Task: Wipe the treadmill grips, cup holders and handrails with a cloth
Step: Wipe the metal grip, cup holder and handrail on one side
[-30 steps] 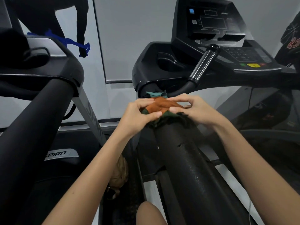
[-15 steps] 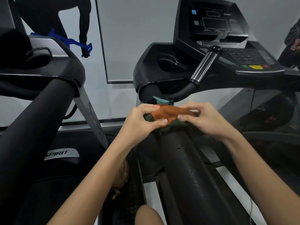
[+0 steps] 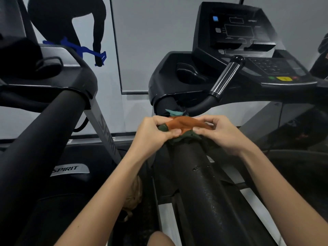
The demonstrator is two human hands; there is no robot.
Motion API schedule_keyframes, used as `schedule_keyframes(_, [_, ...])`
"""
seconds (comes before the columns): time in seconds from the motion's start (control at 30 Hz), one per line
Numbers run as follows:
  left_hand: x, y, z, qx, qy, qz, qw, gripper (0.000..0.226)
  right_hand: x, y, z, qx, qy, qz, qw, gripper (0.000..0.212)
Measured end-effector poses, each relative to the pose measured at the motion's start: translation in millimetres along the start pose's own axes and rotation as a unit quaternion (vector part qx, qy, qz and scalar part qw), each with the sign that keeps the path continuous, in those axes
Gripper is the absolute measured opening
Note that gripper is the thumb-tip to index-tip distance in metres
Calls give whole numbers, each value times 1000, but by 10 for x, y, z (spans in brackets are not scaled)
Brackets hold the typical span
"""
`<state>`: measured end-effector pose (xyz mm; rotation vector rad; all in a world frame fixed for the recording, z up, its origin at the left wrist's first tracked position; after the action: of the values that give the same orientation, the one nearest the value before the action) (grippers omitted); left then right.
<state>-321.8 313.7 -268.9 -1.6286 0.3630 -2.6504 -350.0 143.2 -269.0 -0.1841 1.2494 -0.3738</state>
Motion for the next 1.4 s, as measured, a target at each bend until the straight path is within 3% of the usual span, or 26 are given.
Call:
schedule_keyframes(0.13, [-61,31,365,31,0,59,998,19,-18,136,356,4,-25,-63,998,24])
schedule_keyframes(0.23, [-57,33,535,56,2,81,995,24,-17,217,550,-31,44,-15,998,27])
schedule_keyframes(0.33, [-195,-87,496,80,-68,-76,992,40,-98,215,533,-18,7,-36,999,41])
schedule_keyframes(0.43, [-419,-175,262,84,-158,-232,956,42,-187,191,362,-14,-40,-76,996,27])
schedule_keyframes(0.57, [-651,-185,23,140,-245,-239,929,41,-254,245,497,-35,-54,-222,973,33])
schedule_keyframes(0.63, [-660,-159,-25,147,-260,-213,930,34,-276,365,674,-65,-63,-256,962,23])
schedule_keyframes(0.8, [-479,-2,-104,58,-222,-163,960,44,-132,382,948,-2,9,-136,991,13])
schedule_keyframes(1.0, [-361,60,-167,47,-215,-142,965,55,-128,307,981,67,40,-175,981,32])
schedule_keyframes(1.17, [-317,50,-161,36,-221,-141,965,55,-108,229,621,64,119,-177,975,29])
schedule_keyframes(1.3, [-322,54,-168,33,-221,-137,965,56,122,234,45,33,234,21,971,35])
schedule_keyframes(1.4, [-304,64,-184,32,-219,-134,966,54,224,301,-328,13,265,179,947,35])
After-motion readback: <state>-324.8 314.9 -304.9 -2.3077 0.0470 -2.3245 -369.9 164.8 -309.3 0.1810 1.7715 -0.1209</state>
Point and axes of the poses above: each hand's wrist, its own z-axis towards the middle knuckle, its own y-axis out of the palm, x = y × z, the point moved 6 cm from there along z, towards the middle knuckle, and after that the axes turned 8 degrees about x, right-handed, at the moved point
